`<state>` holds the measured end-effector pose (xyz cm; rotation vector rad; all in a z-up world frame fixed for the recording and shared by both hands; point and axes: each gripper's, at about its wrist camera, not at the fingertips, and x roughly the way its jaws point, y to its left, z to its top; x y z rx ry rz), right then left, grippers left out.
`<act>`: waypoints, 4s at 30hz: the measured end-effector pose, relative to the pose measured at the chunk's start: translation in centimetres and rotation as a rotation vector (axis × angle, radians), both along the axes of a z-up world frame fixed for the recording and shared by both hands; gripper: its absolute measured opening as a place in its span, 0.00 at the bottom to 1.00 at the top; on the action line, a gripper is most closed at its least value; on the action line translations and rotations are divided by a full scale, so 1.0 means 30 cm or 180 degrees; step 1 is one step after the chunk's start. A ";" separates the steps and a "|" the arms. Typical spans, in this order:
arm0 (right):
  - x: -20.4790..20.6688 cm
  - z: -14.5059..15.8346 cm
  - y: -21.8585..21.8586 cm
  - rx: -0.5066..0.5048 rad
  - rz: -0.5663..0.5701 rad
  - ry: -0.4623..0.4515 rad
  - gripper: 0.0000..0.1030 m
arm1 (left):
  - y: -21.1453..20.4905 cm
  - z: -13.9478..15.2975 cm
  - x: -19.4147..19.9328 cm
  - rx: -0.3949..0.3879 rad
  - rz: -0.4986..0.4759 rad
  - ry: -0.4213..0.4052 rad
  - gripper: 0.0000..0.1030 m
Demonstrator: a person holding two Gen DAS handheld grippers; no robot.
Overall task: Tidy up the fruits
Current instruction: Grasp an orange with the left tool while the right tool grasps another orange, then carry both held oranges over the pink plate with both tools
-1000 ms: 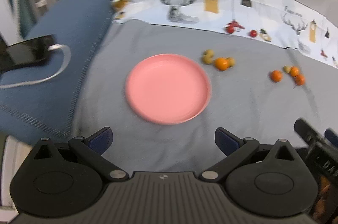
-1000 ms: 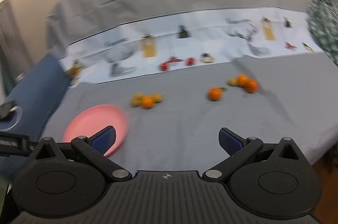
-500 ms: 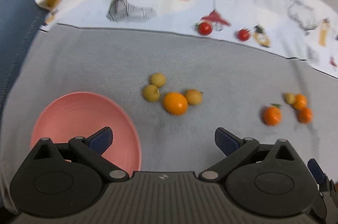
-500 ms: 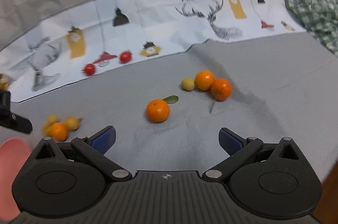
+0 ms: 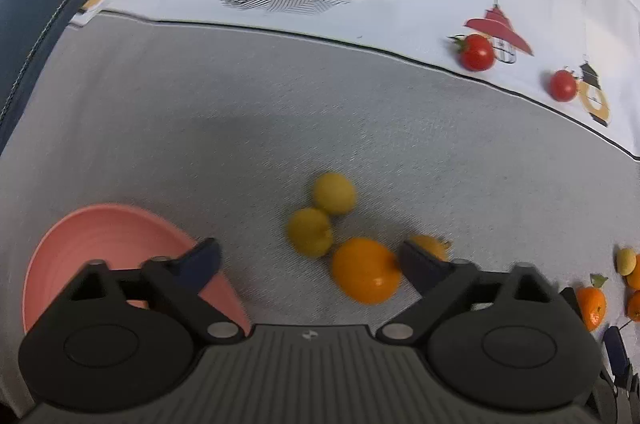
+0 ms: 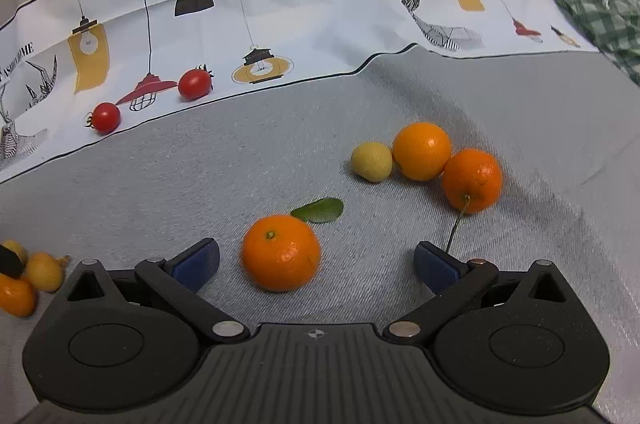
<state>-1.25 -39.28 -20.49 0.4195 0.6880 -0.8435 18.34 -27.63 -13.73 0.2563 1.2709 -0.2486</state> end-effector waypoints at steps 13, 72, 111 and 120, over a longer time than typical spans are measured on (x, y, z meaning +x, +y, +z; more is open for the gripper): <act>-0.017 0.006 0.046 -0.0278 0.0188 -0.0056 0.38 | -0.019 0.004 -0.022 -0.0244 -0.0108 0.0066 0.36; -0.593 0.703 1.142 -0.0524 0.2103 -0.0659 0.38 | 1.210 0.600 -0.886 -0.0587 -0.0001 -0.1022 0.36; -0.147 0.458 0.997 -0.0273 0.2135 -0.0142 0.38 | 0.907 0.347 -0.464 -0.0301 -0.0141 -0.0667 0.36; 0.025 0.351 0.965 -0.0232 0.2257 0.0035 0.38 | 0.813 0.219 -0.311 -0.0185 -0.0179 -0.0551 0.36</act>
